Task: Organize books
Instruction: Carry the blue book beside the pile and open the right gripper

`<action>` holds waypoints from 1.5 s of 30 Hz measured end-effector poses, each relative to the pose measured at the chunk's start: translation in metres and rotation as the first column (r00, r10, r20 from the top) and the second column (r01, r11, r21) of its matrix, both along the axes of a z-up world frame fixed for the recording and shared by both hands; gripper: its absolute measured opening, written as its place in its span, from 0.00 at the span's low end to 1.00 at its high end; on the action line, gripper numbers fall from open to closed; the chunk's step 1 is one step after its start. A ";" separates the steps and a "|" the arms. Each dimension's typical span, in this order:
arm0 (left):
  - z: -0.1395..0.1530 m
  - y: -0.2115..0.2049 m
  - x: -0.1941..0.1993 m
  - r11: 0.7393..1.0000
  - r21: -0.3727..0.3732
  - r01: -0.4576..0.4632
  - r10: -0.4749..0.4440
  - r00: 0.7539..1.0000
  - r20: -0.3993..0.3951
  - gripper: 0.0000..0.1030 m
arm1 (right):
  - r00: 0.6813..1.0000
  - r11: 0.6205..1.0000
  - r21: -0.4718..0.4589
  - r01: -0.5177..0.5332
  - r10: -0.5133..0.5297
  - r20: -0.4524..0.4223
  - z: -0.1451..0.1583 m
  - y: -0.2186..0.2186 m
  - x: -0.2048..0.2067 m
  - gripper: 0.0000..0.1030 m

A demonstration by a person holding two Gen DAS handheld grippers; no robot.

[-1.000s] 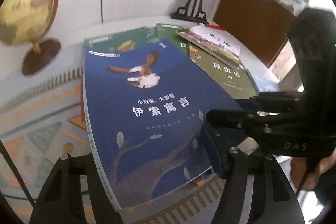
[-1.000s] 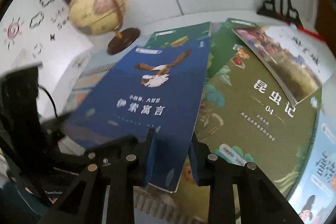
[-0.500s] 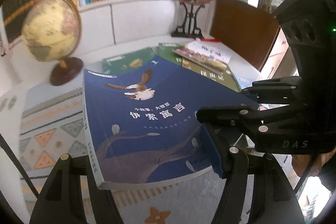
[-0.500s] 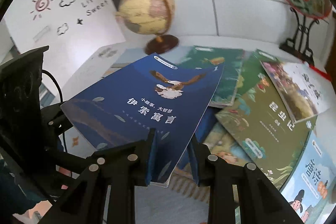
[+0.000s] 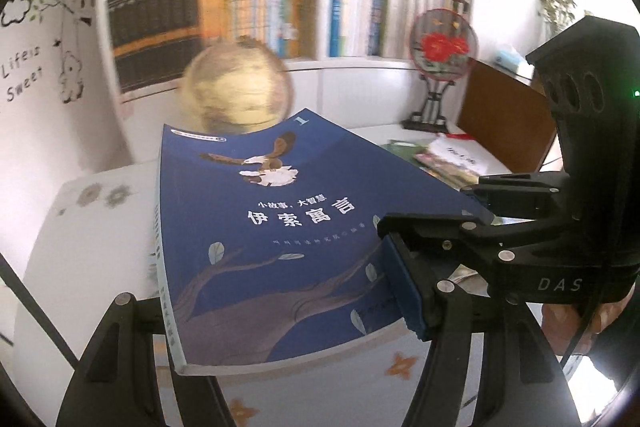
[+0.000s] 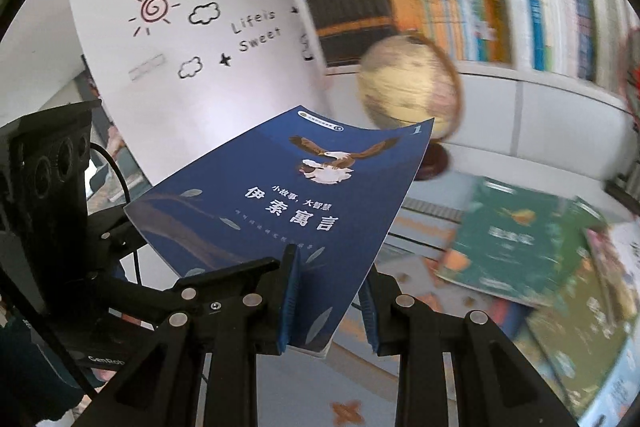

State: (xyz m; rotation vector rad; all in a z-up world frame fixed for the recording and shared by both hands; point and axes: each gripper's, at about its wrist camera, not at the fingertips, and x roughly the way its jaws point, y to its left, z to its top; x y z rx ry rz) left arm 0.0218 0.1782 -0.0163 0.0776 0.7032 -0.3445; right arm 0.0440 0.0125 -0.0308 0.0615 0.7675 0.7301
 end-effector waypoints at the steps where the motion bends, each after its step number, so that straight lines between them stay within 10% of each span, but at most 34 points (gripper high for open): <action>1: -0.004 0.013 0.003 1.000 -0.002 -0.006 0.006 1.000 -0.009 0.61 | 1.000 1.000 0.001 -0.008 0.008 -0.006 -0.002 0.018 0.002 0.27; 13: -0.091 0.119 0.062 0.987 -0.154 -0.035 0.008 0.985 -0.171 0.61 | 0.991 0.998 -0.062 0.005 -0.014 -0.132 -0.071 0.133 0.050 0.27; 32: -0.178 0.185 0.046 0.942 -0.236 -0.239 0.080 0.843 -0.533 0.71 | 0.908 0.996 -0.088 0.022 -0.057 -0.416 -0.162 0.169 0.067 0.28; 39: -0.168 0.195 0.008 0.954 -0.110 -0.280 0.179 0.823 -0.540 0.71 | 0.873 0.985 -0.170 0.018 -0.098 -0.477 -0.173 0.156 0.056 0.29; 45: -0.139 0.171 -0.012 0.977 -0.003 -0.214 0.189 0.872 -0.451 0.71 | 0.866 0.975 -0.212 0.062 -0.159 -0.475 -0.156 0.118 0.026 0.31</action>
